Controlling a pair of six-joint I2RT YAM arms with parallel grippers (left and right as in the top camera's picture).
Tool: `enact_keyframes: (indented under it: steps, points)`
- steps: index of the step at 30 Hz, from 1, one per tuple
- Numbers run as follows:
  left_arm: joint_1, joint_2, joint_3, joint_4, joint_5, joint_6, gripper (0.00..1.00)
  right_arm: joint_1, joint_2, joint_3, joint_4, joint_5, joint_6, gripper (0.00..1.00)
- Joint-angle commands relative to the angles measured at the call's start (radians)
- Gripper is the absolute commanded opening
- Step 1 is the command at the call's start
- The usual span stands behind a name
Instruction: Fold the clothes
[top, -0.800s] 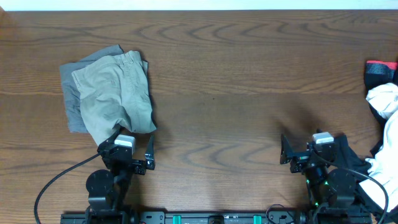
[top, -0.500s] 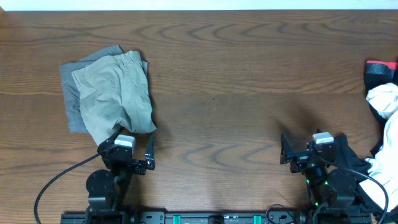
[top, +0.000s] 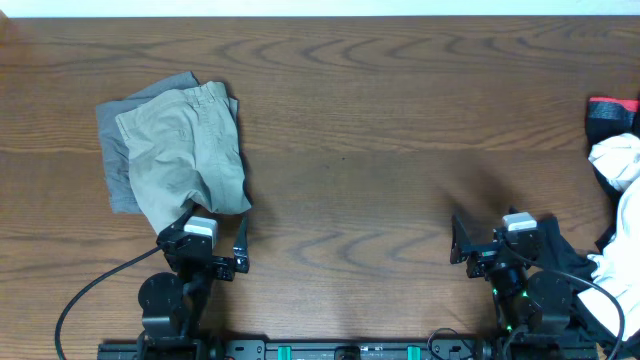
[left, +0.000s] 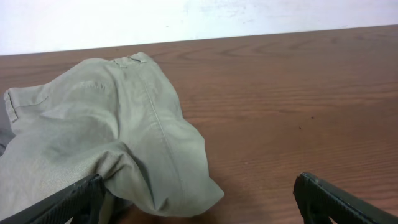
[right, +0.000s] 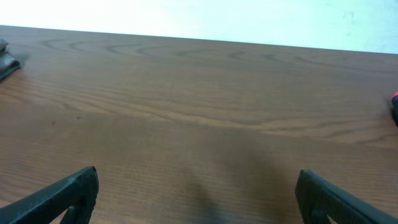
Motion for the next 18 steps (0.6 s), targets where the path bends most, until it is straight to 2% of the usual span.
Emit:
enact_keyframes:
  steps: [1,8,10,14,18]
  points:
    - [0.004,-0.007,-0.024,-0.002,-0.013,0.003,0.98,0.01,-0.006,-0.003,-0.001,0.002,0.011,0.99]
    - [0.004,-0.007,-0.024,0.061,-0.007,0.002,0.98,0.01,-0.006,-0.003,0.0,0.002,0.011,0.99]
    - [0.004,-0.007,-0.024,0.062,0.072,-0.019,0.98,0.01,-0.006,-0.003,0.016,-0.009,0.012,0.99]
    - [0.004,-0.007,-0.024,0.068,0.269,-0.02,0.98,0.01,-0.006,-0.003,0.034,-0.153,0.016,0.99]
    - [0.004,-0.007,-0.024,0.081,0.274,-0.014,0.98,0.01,-0.006,-0.003,0.08,-0.266,0.027,0.99]
